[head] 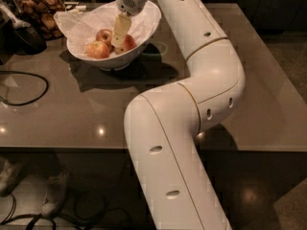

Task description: Pick apple from white bowl

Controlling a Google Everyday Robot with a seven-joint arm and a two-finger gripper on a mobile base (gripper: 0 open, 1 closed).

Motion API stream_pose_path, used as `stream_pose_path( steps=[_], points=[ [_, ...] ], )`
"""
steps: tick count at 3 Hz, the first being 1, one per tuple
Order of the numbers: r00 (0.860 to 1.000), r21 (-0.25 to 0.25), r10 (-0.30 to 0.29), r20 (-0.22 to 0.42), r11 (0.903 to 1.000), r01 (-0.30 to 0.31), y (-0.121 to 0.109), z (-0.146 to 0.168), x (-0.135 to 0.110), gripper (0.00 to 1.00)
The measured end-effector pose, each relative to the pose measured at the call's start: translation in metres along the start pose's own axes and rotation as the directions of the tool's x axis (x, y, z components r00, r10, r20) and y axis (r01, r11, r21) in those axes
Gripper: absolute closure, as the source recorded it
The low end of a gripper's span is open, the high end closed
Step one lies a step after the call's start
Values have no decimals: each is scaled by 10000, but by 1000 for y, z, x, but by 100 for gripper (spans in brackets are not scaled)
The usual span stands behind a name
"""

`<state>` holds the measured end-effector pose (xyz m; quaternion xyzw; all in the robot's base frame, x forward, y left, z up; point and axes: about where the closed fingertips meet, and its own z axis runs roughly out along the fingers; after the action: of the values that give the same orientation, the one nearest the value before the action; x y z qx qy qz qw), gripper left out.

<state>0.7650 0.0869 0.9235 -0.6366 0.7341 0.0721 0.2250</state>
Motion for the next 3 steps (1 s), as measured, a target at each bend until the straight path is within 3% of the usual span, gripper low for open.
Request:
stream_pose_path(
  steps=[3],
  points=[
    [9999, -357, 36, -150, 9994, -41, 2, 19, 7, 31]
  ],
)
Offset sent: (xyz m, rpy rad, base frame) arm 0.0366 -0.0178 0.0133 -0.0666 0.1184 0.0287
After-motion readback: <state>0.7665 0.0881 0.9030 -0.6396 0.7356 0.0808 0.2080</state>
